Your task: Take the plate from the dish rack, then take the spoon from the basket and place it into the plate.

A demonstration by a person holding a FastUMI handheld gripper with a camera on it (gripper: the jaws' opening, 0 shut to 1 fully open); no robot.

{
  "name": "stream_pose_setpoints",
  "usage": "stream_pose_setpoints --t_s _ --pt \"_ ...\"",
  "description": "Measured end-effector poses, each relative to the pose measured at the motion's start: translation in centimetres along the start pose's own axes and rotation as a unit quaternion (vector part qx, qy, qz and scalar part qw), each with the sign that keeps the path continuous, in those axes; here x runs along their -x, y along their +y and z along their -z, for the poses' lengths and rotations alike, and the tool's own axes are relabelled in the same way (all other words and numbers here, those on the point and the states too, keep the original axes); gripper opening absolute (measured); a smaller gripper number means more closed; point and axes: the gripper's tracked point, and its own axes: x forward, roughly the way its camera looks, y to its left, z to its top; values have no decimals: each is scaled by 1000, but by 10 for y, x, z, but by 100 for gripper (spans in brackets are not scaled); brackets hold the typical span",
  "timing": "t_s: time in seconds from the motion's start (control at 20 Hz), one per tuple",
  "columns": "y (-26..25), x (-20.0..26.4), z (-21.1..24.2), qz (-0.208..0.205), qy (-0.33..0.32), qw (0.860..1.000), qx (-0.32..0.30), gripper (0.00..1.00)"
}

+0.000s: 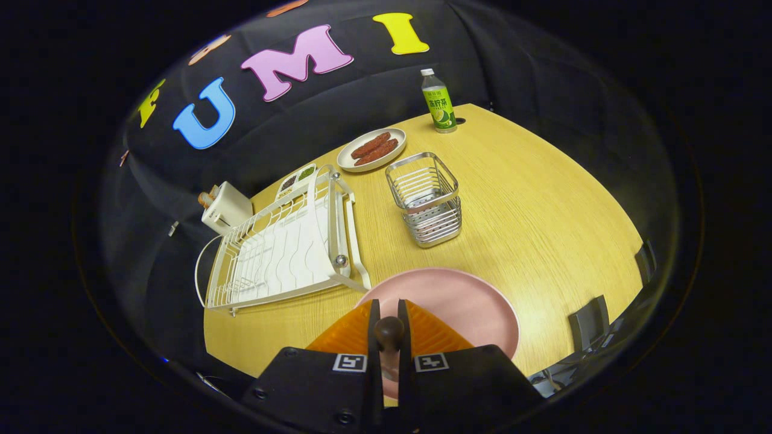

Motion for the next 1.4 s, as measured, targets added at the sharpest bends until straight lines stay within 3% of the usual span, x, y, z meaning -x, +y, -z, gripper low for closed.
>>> stream_pose_setpoints --t_s 0.4,0.5,0.6,1.05,1.4 --pt "-46 -21 -8 57 -5 998 2 34" --pt "-43 -14 -15 53 -23 998 9 62" --pt "-43 -2 -20 57 -41 997 28 97" --pt "11 66 -99 31 -184 978 92 99" --pt "72 143 -163 -1 -308 938 157 99"
